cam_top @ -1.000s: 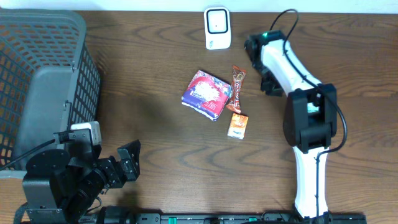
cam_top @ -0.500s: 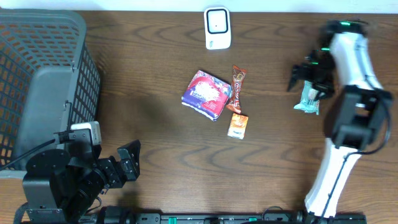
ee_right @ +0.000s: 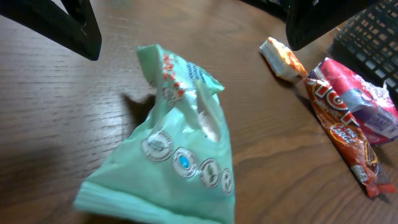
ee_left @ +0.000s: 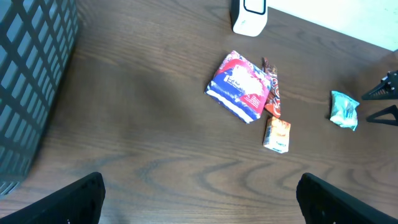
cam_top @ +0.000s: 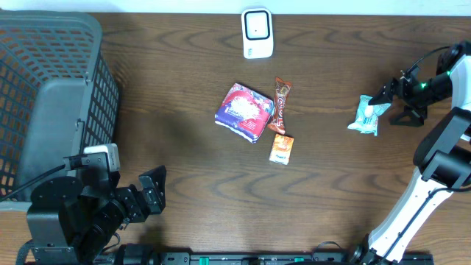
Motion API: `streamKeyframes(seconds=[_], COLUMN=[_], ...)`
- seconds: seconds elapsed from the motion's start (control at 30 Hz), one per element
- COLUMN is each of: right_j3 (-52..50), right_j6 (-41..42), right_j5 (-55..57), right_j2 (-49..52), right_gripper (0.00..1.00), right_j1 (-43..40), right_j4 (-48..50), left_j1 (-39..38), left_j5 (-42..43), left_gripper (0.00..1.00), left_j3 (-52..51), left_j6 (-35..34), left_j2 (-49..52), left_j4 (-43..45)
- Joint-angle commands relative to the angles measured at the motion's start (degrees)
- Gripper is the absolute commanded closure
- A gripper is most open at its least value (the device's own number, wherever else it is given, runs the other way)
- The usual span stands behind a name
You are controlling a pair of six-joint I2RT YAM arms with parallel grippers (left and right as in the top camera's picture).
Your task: Scan the item barcode
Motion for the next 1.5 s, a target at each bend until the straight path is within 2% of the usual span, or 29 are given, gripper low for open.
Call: streamKeyframes(seconds=[0.0, 0.27, 0.37, 0.43, 0.5, 0.57, 0.6, 0.63, 0.67, 0.7, 0.8, 0.97, 1.2, 1.37, 1.47], right_j3=[-2.49, -12.59, -15.56, -16.9, -17.68, -18.12, -18.32, -18.34, -18.34, -18.29, -16.48, -10.08, -5.99, -7.15, -10.08], right_j6=[-1.38, -1.62, -1.6, -1.6, -1.57, -1.6, -1.6, -1.6, -1.57, -1.55, 0.44, 5.31, 20.28, 31.12, 37.57], right_j5=[-0.66, -5.44, -8.7, -9.99, -9.97, -9.94, -9.88, -9.7, -9.55, -9.53, -7.69, 6.19, 40.61, 64.41, 74.55], right_j2=[-0.28, -0.28, -0.28, -0.28, -0.28, -0.28, -0.28, -0.28, -0.28, -0.28, -0.31, -1.81, -7.17, -7.13, -6.14], right_gripper=[0.09, 0.09, 0.16, 0.27, 0.42, 0.43, 0.51, 0.68, 0.91, 0.99, 0.99, 0.99, 0.99, 0.99, 0.99], right_j1=[-0.92, -0.68, -0.35, 0.09, 0.42, 0.74, 0.92, 1.16, 1.4, 1.66, 2.67, 6.73, 18.51, 29.66, 35.1], right_j4=[1.6, 11.87, 16.11, 18.21, 19.98, 21.11, 21.64, 22.01, 22.23, 22.34, 21.4, 15.56, 12.28, 10.91, 10.93], left_j1=[0.24, 0.24, 0.24, 0.24, 0.24, 0.24, 0.24, 0.24, 0.24, 0.24, 0.24, 0.24, 0.24, 0.24, 0.24], left_j5=[0.85, 0.85, 0.85, 0.85, 0.85, 0.85, 0.85, 0.85, 0.85, 0.85, 0.85, 0.85, 0.85, 0.85, 0.85], left_gripper=[0.02, 0.02, 0.02, 0.02, 0.02, 0.02, 0.03, 0.02, 0.02, 0.02, 0.02, 0.03, 0.02, 0.02, 0.02], left_j3=[0.85, 0.85, 0.85, 0.85, 0.85, 0.85, 0.85, 0.85, 0.85, 0.85, 0.85, 0.85, 0.85, 0.85, 0.85], left_j6=[0.09, 0.09, 0.09, 0.09, 0.09, 0.09, 0.09, 0.09, 0.09, 0.09, 0.09, 0.09, 0.09, 0.09, 0.09], left_j2=[0.07, 0.07, 0.07, 0.07, 0.07, 0.07, 0.07, 0.07, 0.07, 0.07, 0.07, 0.07, 0.07, 0.07, 0.07], left_j4=[0.0, 0.0, 0.0, 0.0, 0.0, 0.0, 0.0, 0.0, 0.0, 0.02, 0.0, 0.0, 0.0, 0.0, 0.0])
